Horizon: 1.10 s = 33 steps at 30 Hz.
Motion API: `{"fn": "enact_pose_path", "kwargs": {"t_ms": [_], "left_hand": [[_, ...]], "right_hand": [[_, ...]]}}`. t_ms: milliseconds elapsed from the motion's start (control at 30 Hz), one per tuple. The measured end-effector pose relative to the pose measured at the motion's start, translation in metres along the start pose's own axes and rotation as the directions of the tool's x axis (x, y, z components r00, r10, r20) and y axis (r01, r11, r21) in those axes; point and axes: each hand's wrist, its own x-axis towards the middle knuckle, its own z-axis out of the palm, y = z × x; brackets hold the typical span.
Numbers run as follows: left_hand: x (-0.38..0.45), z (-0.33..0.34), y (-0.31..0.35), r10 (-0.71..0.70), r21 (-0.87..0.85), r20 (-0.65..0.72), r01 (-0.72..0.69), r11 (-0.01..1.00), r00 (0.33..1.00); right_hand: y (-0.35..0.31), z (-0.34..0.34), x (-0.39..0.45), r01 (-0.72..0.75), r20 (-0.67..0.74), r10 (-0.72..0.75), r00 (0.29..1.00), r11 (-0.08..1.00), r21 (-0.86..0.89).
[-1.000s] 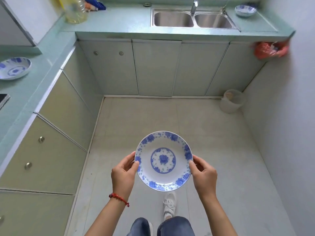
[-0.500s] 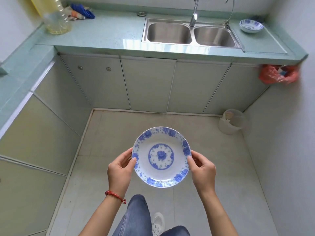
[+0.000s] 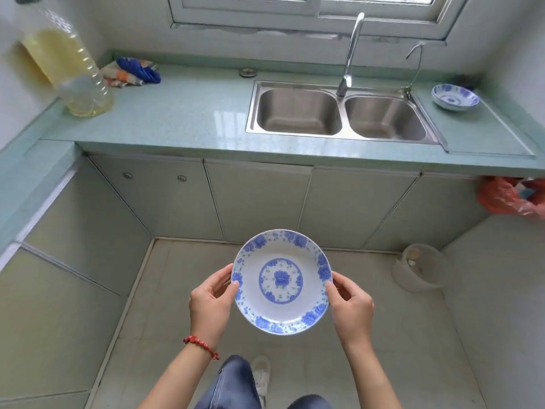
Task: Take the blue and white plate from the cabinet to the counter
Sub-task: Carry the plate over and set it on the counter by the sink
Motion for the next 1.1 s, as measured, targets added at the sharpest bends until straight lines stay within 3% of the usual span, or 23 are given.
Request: {"fn": "enact_pose_path", "kwargs": {"t_ms": [200, 433, 800, 967, 1100], "left_hand": [[0.070, 0.017, 0.020, 0.008, -0.024, -0.038, -0.009, 1.000, 0.999], [0.130, 0.029, 0.027, -0.024, -0.074, -0.244, 0.006, 0.997, 0.970], [0.172, 0.012, 0.041, -0.079, -0.165, -0.640, -0.037, 0.986, 0.764], [0.196, -0.021, 0.037, -0.104, -0.169, -0.726, -0.029, 0.985, 0.680], [0.230, -0.054, 0.033, -0.114, -0.164, -0.741, -0.014, 0.986, 0.662]], "right_hand": [[-0.027, 0.037, 0.073, 0.020, 0.078, -0.021, 0.997, 1.000, 0.010], [-0.050, 0.091, 0.160, 0.085, 0.283, -0.081, 0.956, 0.996, -0.003], [-0.092, 0.205, 0.239, 0.221, 0.686, -0.157, 0.710, 0.975, -0.005], [-0.102, 0.265, 0.239, 0.216, 0.776, -0.139, 0.615, 0.976, 0.004], [-0.107, 0.316, 0.241, 0.199, 0.796, -0.115, 0.594, 0.980, -0.007]]}}
